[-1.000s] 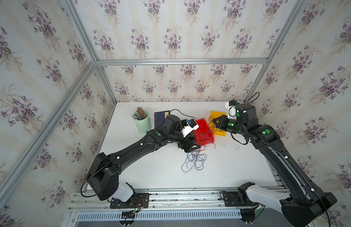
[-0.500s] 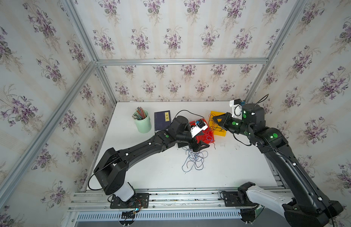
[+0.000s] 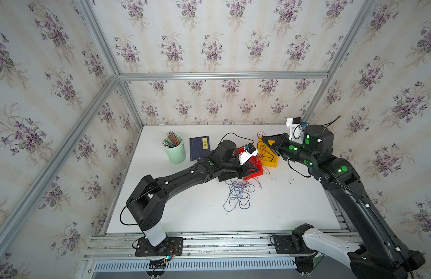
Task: Untangle and sort cables by color
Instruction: Untie the cable.
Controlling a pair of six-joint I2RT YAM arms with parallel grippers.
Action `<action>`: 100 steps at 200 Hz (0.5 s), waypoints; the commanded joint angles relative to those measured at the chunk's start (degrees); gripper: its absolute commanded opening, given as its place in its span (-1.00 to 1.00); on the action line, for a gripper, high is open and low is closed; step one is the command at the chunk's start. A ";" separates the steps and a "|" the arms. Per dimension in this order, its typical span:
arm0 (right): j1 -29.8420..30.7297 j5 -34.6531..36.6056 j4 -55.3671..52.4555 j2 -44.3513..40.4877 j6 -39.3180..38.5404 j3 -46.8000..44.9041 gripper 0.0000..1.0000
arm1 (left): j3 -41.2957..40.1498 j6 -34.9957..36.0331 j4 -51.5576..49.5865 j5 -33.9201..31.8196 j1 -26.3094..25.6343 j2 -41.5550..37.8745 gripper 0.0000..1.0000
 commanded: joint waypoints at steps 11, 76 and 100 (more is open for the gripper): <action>0.09 1.30 -0.35 1.40 -2.63 5.52 -1.00 | 3.68 3.12 -2.72 -1.66 0.14 -1.02 -0.82; -0.41 8.52 -5.98 2.21 -7.62 7.98 -1.00 | 12.47 10.12 -21.50 -10.41 1.59 -7.46 -0.96; -0.54 5.68 -2.89 3.04 -7.20 5.07 -1.00 | 15.03 12.60 -28.38 -16.59 2.73 -11.75 -0.95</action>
